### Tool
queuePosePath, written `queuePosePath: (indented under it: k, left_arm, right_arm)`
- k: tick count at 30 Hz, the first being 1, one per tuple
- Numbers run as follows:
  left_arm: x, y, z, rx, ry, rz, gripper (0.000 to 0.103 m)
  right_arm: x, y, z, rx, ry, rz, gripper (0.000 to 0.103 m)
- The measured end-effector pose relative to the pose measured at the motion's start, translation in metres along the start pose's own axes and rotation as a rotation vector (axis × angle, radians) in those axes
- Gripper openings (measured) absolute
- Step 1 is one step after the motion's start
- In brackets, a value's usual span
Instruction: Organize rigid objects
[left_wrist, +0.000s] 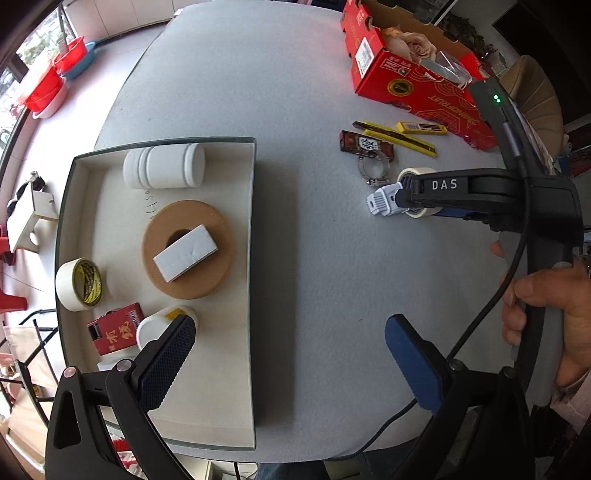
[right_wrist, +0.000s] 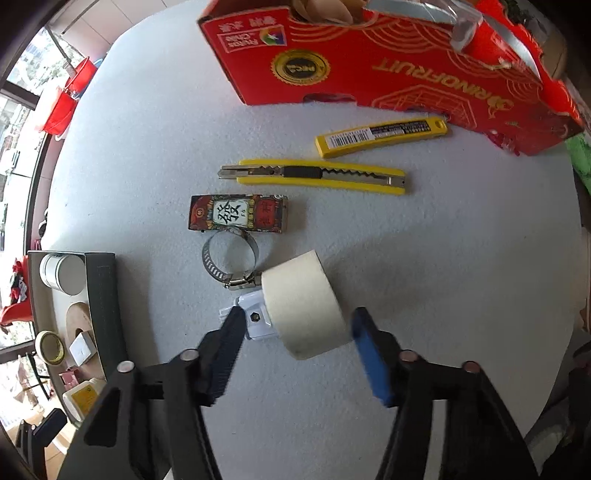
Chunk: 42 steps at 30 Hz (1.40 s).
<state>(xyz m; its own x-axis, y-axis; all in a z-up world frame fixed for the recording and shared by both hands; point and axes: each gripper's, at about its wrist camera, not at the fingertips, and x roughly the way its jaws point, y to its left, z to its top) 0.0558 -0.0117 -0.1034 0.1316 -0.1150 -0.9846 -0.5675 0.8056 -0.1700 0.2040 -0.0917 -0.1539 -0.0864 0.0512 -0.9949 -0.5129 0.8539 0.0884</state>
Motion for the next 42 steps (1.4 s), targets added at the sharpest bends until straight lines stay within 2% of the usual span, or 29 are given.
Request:
queuePosePath:
  k: [2,5,10,14,18,22,24,25,28,30,32,33,34,36,38,42]
  left_arm:
    - [0.004,-0.009,0.004,0.008,0.006,-0.001,0.103]
    - [0.011,-0.023,0.012,0.002,0.012,-0.002,0.103]
    - [0.035,-0.049,0.031,-0.032,0.033,-0.037,0.103]
    - [0.058,-0.075,0.047,0.001,0.028,-0.001,0.103]
    - [0.076,-0.093,0.065,0.016,0.011,0.006,0.103]
    - [0.096,-0.098,0.078,0.002,0.028,0.025,0.103]
    - [0.103,-0.091,0.078,-0.016,0.046,0.056,0.103]
    - [0.103,-0.084,0.076,-0.030,0.039,0.048,0.103]
    - [0.100,-0.070,0.071,-0.029,0.041,0.113,0.103]
    - [0.100,-0.063,0.069,-0.037,0.048,0.091,0.103]
    - [0.100,-0.061,0.069,-0.045,0.047,0.082,0.103]
    - [0.099,-0.062,0.070,-0.041,0.043,0.082,0.103]
    - [0.099,-0.064,0.071,-0.033,0.037,0.083,0.103]
    - [0.101,-0.070,0.073,-0.016,0.034,0.087,0.103]
    - [0.105,-0.070,0.075,-0.029,0.038,0.080,0.103]
    - [0.105,-0.071,0.069,-0.019,0.032,0.084,0.103]
  right_arm:
    - [0.000,-0.015,-0.006,0.041,0.007,0.052,0.045]
    - [-0.005,-0.036,-0.017,0.065,0.011,0.070,0.039]
    - [-0.015,-0.072,-0.053,0.090,0.023,0.080,0.039]
    - [-0.017,-0.102,-0.084,0.129,0.043,0.067,0.040]
    - [-0.020,-0.124,-0.101,0.168,0.060,0.081,0.043]
    - [-0.022,-0.134,-0.106,0.191,0.063,0.090,0.043]
    - [-0.023,-0.139,-0.113,0.198,0.063,0.092,0.043]
    - [-0.024,-0.137,-0.122,0.202,0.061,0.094,0.043]
    - [-0.029,-0.140,-0.116,0.190,0.033,0.097,0.043]
    - [-0.035,-0.130,-0.105,0.152,0.002,0.099,0.044]
    - [-0.040,-0.122,-0.094,0.136,-0.017,0.121,0.055]
    - [-0.042,-0.119,-0.086,0.140,-0.025,0.141,0.071]
    - [-0.045,-0.115,-0.078,0.151,-0.035,0.165,0.077]
    - [-0.048,-0.109,-0.062,0.186,-0.043,0.230,0.077]
    - [-0.049,-0.106,-0.044,0.238,-0.034,0.220,0.078]
    - [-0.036,-0.100,-0.015,0.292,0.012,0.326,0.078]
